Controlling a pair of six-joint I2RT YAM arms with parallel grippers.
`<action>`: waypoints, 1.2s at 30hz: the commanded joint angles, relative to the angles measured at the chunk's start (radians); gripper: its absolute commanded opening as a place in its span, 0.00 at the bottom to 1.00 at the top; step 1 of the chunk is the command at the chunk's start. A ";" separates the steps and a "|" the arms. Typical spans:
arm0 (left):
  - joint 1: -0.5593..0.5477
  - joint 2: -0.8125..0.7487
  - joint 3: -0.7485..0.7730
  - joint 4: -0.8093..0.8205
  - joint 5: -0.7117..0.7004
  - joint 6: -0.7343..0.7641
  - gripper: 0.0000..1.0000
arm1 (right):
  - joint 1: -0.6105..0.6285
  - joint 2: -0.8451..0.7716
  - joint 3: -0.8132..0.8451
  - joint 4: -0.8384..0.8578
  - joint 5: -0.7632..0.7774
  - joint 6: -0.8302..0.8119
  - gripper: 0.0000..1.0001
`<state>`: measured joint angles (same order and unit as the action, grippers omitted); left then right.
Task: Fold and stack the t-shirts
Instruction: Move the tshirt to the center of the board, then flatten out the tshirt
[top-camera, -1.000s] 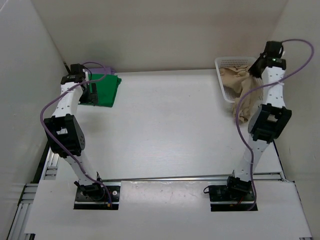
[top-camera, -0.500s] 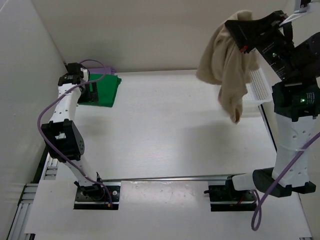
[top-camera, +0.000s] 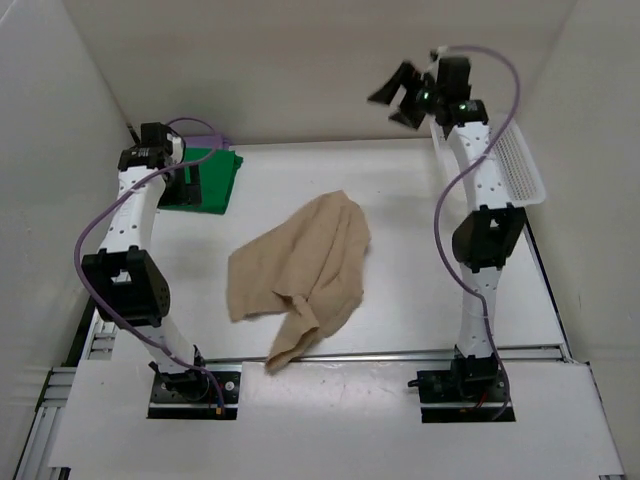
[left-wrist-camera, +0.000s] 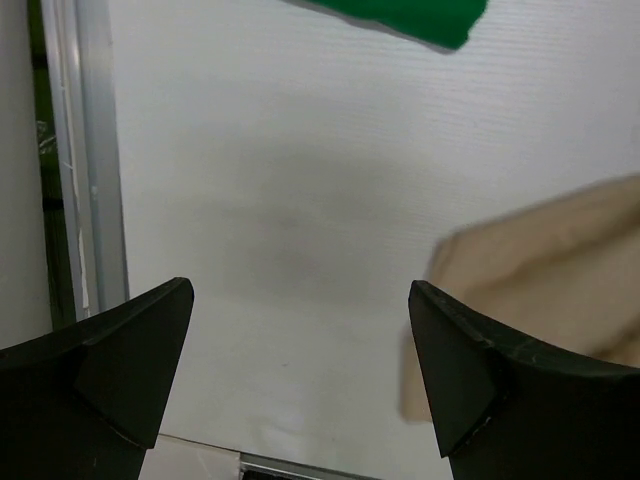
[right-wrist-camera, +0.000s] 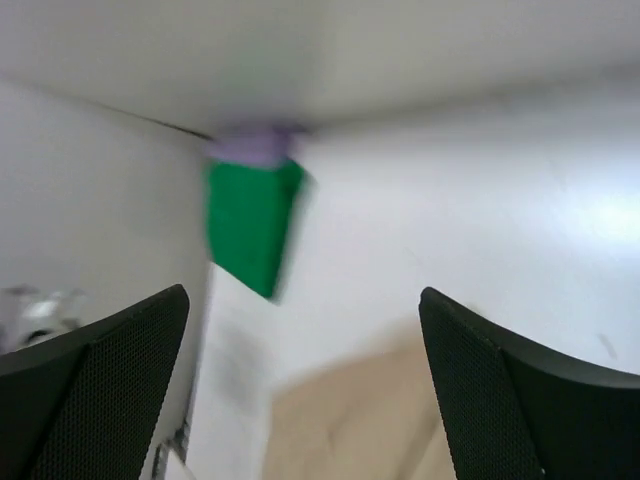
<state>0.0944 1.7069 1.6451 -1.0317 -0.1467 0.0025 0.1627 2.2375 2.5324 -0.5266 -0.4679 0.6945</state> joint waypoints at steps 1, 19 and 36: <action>-0.057 0.016 0.068 -0.106 0.027 -0.002 1.00 | -0.019 -0.083 -0.120 -0.308 0.012 -0.121 0.99; -0.056 -0.064 -0.565 0.145 -0.007 -0.002 1.00 | 0.518 -0.620 -1.534 0.105 0.304 0.020 0.99; 0.020 -0.111 -0.513 0.095 0.084 -0.002 0.10 | 0.307 -0.908 -1.601 0.073 0.259 0.056 0.00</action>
<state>0.0608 1.7557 1.1004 -0.8963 -0.0822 0.0006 0.5320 1.6253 0.9241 -0.3637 -0.2989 0.8024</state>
